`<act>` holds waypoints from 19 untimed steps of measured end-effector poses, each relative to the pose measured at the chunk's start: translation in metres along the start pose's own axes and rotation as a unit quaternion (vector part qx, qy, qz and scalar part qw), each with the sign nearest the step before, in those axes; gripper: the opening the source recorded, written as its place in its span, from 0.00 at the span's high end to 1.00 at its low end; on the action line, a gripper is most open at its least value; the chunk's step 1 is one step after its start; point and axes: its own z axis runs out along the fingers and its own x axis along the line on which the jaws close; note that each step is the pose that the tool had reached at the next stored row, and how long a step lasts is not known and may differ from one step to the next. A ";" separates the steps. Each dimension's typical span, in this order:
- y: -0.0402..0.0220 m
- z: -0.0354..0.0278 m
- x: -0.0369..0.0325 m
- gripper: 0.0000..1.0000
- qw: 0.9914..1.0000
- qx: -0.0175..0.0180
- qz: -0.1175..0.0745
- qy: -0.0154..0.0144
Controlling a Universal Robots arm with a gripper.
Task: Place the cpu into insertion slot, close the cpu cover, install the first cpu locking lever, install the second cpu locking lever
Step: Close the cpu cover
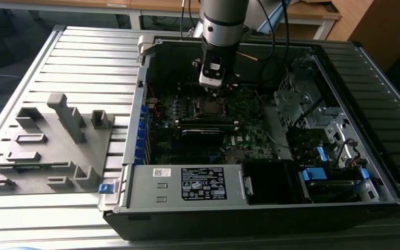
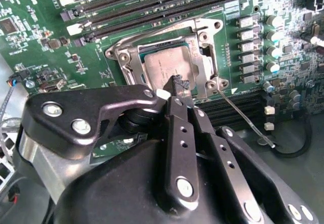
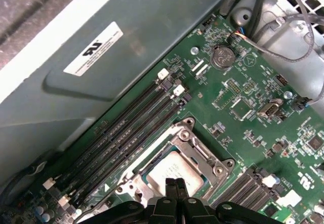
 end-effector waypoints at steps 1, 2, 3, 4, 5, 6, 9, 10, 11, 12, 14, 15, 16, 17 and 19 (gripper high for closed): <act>0.0000 0.0000 0.0000 0.89 1.000 0.000 0.000 0.000; 0.0000 0.0000 0.0000 0.89 1.000 0.000 0.000 0.000; 0.0000 0.0000 0.0000 0.89 1.000 0.000 0.000 0.000; 0.0000 0.0000 0.0000 0.89 1.000 0.000 0.000 0.000; 0.0000 0.0000 0.0000 0.89 1.000 0.000 0.000 0.000; 0.0000 0.0000 0.0000 0.89 1.000 0.000 0.000 0.000; 0.0000 0.0000 0.0000 0.89 1.000 0.000 -0.001 0.000; 0.0000 0.0000 0.0000 0.89 1.000 0.000 -0.001 0.000; 0.0000 0.0000 0.0000 0.89 1.000 0.000 -0.002 0.000; 0.0000 0.0000 0.0000 0.89 1.000 0.000 -0.002 0.000; 0.0000 0.0000 0.0000 0.89 1.000 0.000 -0.002 0.000; 0.0000 0.0000 0.0000 0.89 1.000 0.000 -0.002 0.000; 0.0000 0.0000 0.0000 0.89 1.000 0.000 -0.002 0.000; 0.0000 0.0000 0.0000 0.89 1.000 0.000 -0.003 0.000; 0.0000 0.0000 0.0000 0.89 1.000 0.000 -0.005 0.000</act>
